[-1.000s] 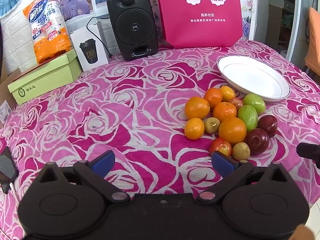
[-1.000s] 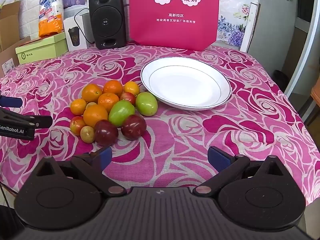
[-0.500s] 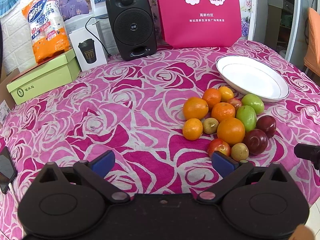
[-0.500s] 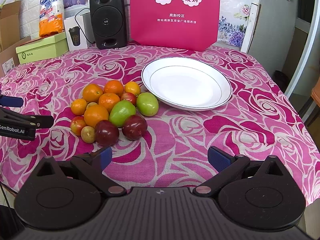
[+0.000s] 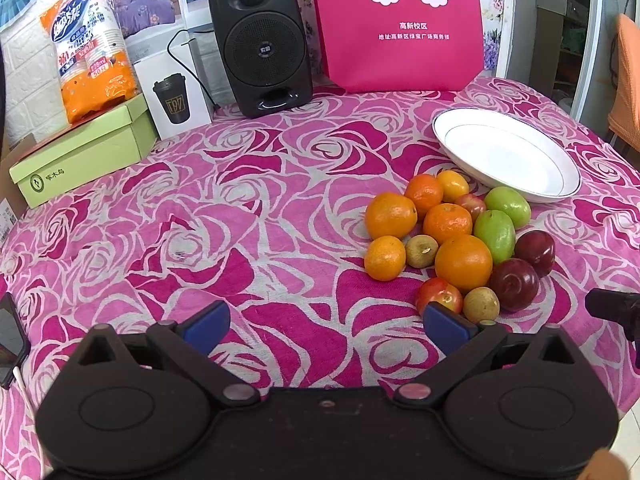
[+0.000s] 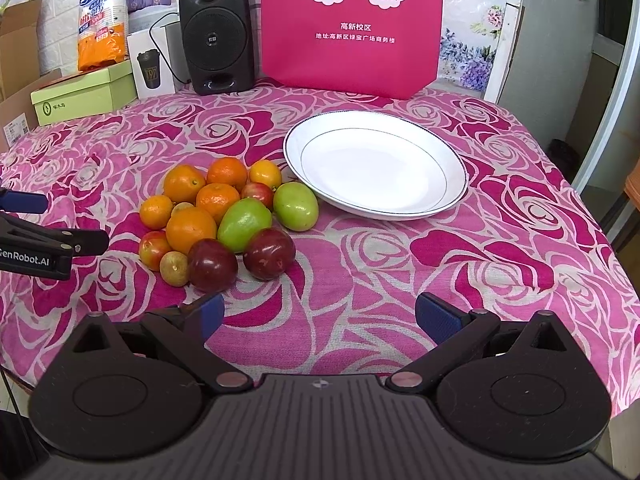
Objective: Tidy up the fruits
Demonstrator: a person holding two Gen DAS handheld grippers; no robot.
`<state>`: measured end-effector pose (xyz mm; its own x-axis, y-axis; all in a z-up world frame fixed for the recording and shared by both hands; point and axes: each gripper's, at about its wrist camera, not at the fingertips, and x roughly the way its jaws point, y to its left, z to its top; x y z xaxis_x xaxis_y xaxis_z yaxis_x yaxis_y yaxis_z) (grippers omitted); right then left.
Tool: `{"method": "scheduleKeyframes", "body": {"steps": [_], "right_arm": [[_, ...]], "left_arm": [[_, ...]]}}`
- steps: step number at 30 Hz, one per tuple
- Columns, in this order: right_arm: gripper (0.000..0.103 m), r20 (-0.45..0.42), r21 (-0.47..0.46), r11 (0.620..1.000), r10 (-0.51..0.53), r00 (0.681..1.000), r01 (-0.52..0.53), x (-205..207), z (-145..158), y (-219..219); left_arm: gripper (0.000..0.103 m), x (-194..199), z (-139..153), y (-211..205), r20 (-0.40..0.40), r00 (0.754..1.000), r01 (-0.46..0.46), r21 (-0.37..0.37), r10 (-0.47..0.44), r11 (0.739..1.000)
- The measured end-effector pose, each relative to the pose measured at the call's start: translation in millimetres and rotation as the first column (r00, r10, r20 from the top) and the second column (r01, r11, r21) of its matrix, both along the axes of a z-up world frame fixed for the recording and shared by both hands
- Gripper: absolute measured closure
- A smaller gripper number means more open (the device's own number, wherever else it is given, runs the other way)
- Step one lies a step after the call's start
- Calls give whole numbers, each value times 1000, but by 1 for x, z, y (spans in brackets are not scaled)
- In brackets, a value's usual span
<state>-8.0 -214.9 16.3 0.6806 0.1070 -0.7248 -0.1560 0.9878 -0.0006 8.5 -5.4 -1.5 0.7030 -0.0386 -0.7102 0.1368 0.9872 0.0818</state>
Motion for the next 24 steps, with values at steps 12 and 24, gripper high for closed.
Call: {"method": "scheduleKeyframes", "body": {"steps": [12, 24], "right_arm": [[0, -2, 14, 1000, -11, 1000, 11, 8, -5, -1], [0, 78, 162, 987, -18, 997, 5, 16, -4, -12]], "left_arm": [[0, 7, -4, 4, -6, 1000, 23, -33, -23, 999], [0, 5, 3, 15, 15, 983, 180, -246, -182, 952]]}}
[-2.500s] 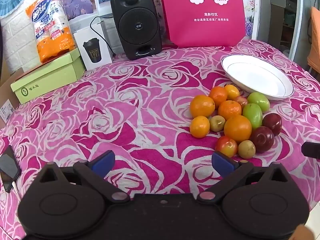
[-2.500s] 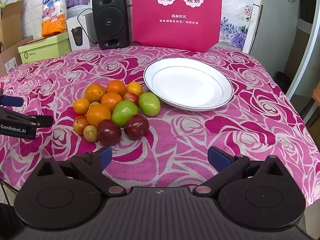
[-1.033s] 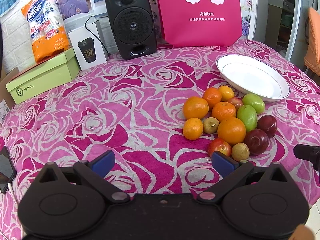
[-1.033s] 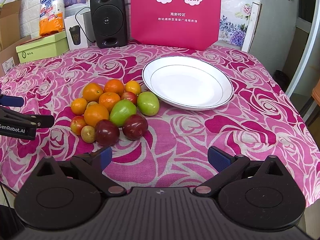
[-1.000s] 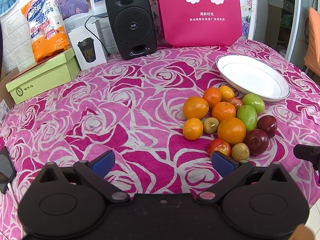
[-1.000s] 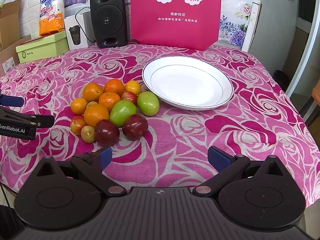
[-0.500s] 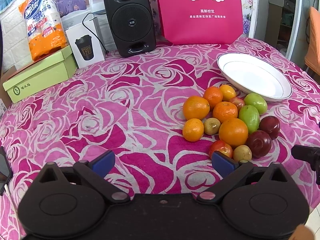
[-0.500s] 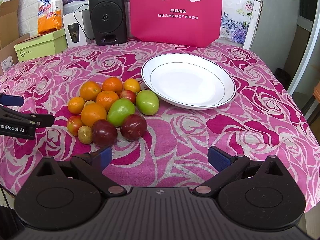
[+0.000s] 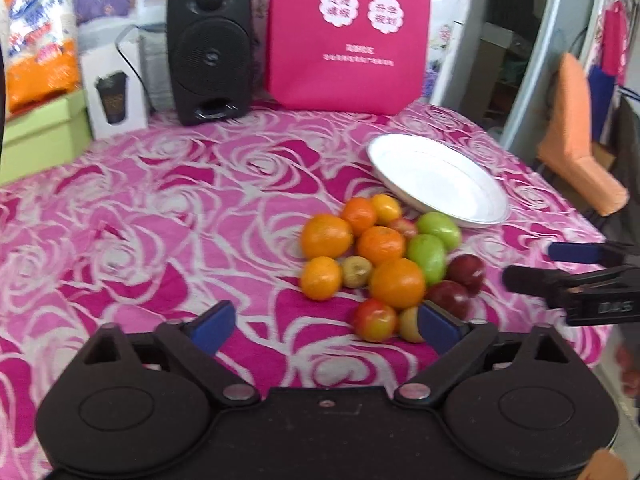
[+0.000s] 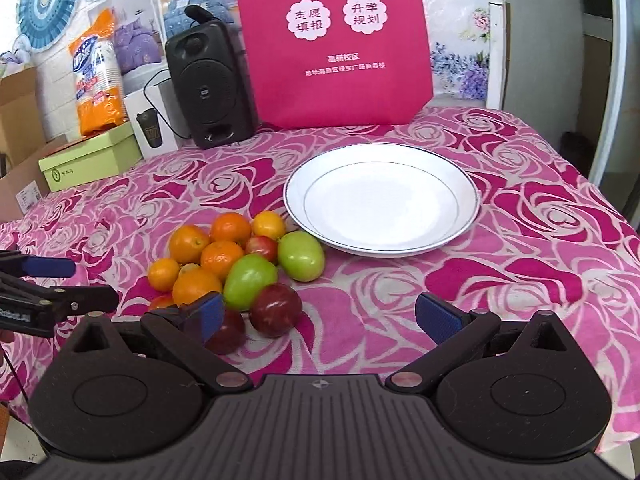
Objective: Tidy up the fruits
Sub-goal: 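Grasp a small red-yellow apple with the left tool while the right tool grasps a dark red apple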
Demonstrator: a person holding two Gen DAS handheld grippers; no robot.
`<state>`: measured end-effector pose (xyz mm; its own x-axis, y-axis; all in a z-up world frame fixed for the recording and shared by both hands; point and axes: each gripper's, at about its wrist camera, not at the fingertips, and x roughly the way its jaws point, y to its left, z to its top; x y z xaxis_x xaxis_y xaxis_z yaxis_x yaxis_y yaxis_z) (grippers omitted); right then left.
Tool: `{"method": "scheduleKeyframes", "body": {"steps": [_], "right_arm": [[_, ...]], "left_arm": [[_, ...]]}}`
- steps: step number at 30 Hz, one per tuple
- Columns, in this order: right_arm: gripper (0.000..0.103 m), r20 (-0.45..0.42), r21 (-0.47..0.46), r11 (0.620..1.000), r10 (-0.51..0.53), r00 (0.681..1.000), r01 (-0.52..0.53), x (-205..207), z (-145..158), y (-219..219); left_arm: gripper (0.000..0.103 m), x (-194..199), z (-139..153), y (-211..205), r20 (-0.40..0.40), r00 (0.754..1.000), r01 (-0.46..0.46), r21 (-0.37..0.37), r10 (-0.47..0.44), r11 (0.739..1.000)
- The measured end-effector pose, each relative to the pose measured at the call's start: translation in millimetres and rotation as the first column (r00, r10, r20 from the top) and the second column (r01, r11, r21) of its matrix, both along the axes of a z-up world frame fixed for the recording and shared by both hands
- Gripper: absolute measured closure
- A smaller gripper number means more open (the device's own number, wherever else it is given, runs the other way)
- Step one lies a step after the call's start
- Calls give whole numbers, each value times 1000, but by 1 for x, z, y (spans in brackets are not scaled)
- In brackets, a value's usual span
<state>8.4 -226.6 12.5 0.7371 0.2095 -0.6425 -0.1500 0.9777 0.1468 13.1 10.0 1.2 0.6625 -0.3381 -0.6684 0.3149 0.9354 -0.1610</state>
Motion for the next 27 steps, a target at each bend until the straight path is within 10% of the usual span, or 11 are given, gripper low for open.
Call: {"method": "scheduleKeyframes", "body": {"steps": [4, 6, 27], "right_arm": [[0, -33, 37, 999, 10, 999, -8, 7, -6, 3], [0, -48, 68, 997, 24, 999, -21, 10, -7, 3], [16, -107, 137, 989, 68, 992, -53, 30, -20, 6]], "left_arm": [[0, 6, -7, -4, -51, 998, 47, -23, -48, 999], [22, 9, -11, -5, -78, 994, 67, -36, -70, 997], [21, 36, -22, -11, -156, 979, 106, -144, -128, 984]]}}
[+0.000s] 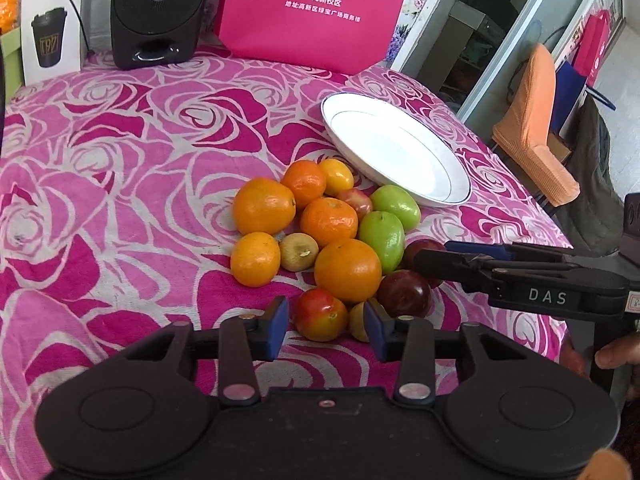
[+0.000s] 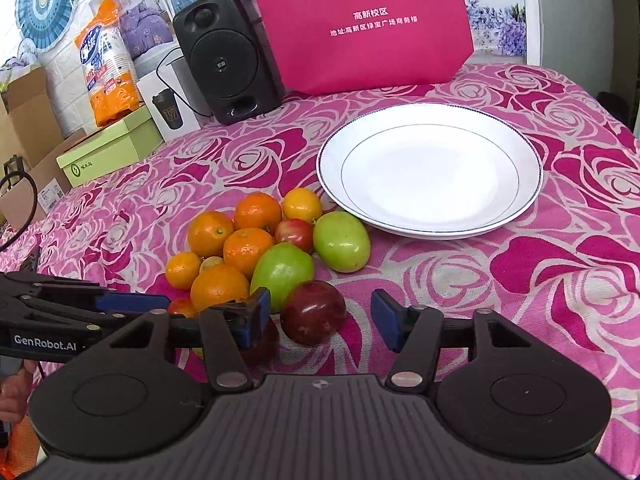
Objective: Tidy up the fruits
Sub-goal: 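Grasp a small red-yellow apple with the left tool while the right tool grasps a dark red apple, then carry both apples onto the white plate and open both tools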
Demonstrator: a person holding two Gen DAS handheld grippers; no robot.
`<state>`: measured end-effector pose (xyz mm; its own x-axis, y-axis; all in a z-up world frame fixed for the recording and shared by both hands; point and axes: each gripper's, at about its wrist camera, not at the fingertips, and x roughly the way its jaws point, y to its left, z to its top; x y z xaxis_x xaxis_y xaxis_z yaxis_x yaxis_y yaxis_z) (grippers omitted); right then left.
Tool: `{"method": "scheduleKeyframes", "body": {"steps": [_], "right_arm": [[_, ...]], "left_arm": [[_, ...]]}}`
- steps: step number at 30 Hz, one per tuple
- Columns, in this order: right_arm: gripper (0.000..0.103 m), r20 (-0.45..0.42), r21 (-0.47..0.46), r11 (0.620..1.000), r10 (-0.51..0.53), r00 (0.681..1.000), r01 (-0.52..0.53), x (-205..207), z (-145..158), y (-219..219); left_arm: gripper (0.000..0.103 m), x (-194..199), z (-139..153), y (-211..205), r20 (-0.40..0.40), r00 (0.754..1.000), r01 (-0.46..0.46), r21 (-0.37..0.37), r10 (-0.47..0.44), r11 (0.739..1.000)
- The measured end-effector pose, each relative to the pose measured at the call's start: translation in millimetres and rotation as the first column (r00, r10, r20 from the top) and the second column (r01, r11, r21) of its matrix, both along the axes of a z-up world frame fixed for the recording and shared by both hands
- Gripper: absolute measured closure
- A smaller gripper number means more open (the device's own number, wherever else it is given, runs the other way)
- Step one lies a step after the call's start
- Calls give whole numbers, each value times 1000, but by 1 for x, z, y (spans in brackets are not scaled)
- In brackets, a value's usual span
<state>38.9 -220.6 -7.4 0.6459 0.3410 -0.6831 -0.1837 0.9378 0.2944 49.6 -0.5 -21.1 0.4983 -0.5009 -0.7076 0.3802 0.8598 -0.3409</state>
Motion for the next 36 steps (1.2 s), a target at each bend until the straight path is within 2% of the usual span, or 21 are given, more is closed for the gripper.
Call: {"method": "scheduleKeyframes", "body": {"steps": [2, 8, 11, 13, 14, 15, 21, 27, 36], "right_arm": [[19, -2, 7, 1000, 9, 1000, -9, 0, 0, 0], [19, -27, 49, 999, -13, 1000, 14, 4, -5, -5], [20, -46, 69, 997, -27, 999, 30, 5, -9, -8], [28, -48, 85, 996, -21, 999, 25, 3, -9, -9], [39, -46, 96, 995, -15, 999, 19, 2, -8, -9], [39, -45, 100, 995, -14, 999, 18, 1, -7, -9], [40, -26, 84, 996, -30, 999, 32, -4, -2, -10], [40, 28, 74, 996, -57, 998, 54, -9, 12, -18], [40, 122, 44, 990, -136, 983, 131, 1, 33, -43]], "left_arm": [[21, 2, -2, 2, -13, 1000, -3, -20, 3, 1000], [20, 8, -9, 12, -63, 998, -14, -102, 8, 995], [24, 12, -12, 17, -86, 996, -33, -137, 21, 990], [25, 11, -12, 17, -85, 996, -36, -134, 25, 990], [26, 10, -12, 17, -83, 996, -36, -136, 25, 990], [26, 9, -11, 18, -81, 996, -34, -136, 23, 990], [27, 0, 2, 22, -42, 999, -35, -139, 30, 990], [27, -3, 26, 17, 34, 999, -14, -113, 18, 993], [26, 35, 64, -22, 149, 988, 46, -114, -29, 992]]}}
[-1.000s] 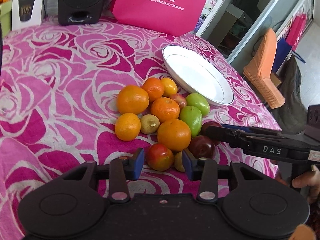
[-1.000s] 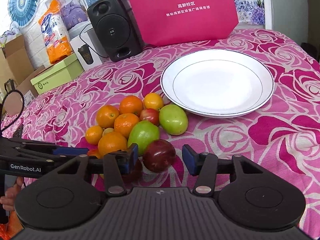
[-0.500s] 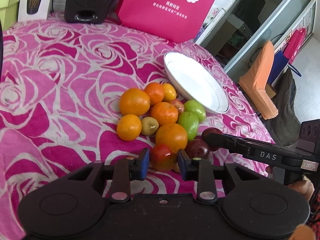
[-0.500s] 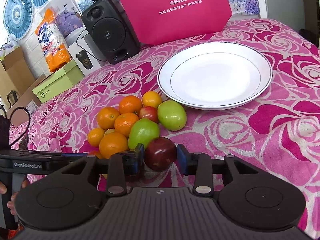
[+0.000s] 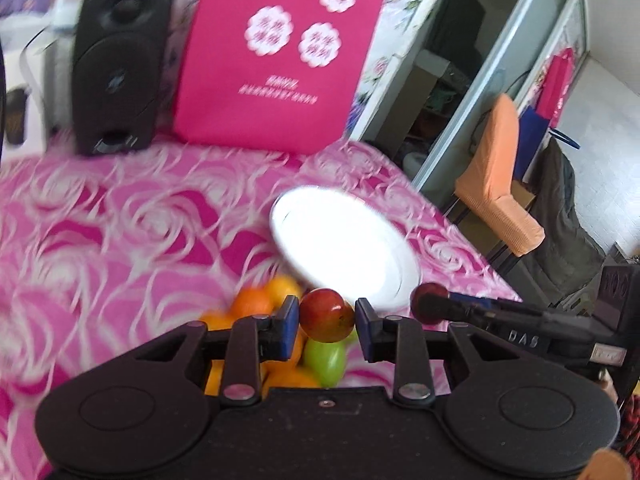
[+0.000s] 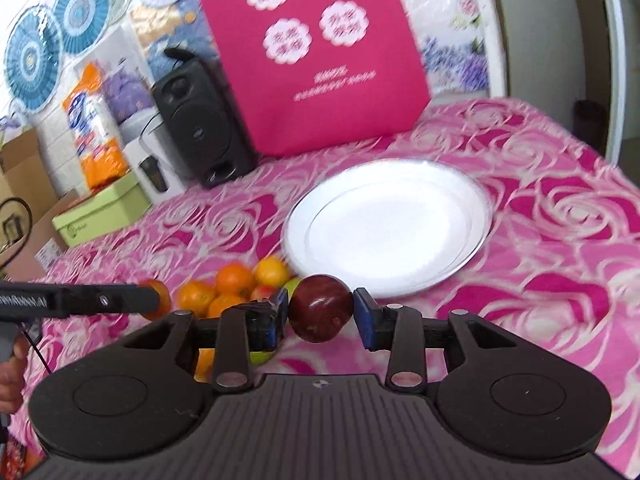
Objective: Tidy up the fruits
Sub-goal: 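Carry both apples onto the white plate and open both tools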
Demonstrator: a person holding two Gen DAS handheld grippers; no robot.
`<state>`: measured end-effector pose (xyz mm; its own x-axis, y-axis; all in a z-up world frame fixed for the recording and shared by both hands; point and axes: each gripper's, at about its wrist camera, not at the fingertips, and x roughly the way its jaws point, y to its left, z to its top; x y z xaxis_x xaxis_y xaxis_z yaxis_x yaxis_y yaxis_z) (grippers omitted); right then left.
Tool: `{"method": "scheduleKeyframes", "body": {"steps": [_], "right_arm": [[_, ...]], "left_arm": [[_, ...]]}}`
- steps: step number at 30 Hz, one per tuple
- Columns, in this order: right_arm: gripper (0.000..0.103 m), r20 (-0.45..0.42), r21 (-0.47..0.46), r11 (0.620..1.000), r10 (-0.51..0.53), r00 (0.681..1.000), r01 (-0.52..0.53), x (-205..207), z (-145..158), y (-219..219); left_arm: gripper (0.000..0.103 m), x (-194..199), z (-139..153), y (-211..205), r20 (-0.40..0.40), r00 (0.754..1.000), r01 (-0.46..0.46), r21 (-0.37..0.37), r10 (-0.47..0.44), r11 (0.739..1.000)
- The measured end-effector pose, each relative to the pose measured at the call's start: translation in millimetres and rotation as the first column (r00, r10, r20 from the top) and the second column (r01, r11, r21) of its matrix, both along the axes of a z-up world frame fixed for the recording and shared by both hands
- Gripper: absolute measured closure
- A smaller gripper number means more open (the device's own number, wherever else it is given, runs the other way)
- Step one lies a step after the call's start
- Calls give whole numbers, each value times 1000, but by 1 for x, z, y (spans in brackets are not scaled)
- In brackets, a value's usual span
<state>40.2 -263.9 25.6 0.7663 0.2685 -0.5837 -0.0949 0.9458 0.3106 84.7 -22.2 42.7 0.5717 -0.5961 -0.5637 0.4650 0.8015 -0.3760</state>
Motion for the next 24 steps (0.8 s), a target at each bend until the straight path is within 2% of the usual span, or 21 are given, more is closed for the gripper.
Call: {"method": "scheduleKeyframes", "body": {"steps": [5, 11, 17, 24], "right_arm": [[40, 29, -52, 997, -47, 998, 49, 16, 2, -15], [40, 26, -87, 994, -68, 997, 70, 38, -7, -28], [40, 2, -96, 992, -80, 997, 80, 59, -20, -38], [40, -16, -108, 991, -80, 997, 78, 80, -32, -43]], "left_arm": [[26, 32, 3, -31, 16, 1000, 16, 2, -16, 1000], [26, 70, -10, -62, 7, 1000, 21, 57, -21, 998], [26, 99, -29, -81, -13, 1000, 27, 108, -26, 994], [26, 120, -43, -90, -22, 999, 29, 134, -26, 991]]}}
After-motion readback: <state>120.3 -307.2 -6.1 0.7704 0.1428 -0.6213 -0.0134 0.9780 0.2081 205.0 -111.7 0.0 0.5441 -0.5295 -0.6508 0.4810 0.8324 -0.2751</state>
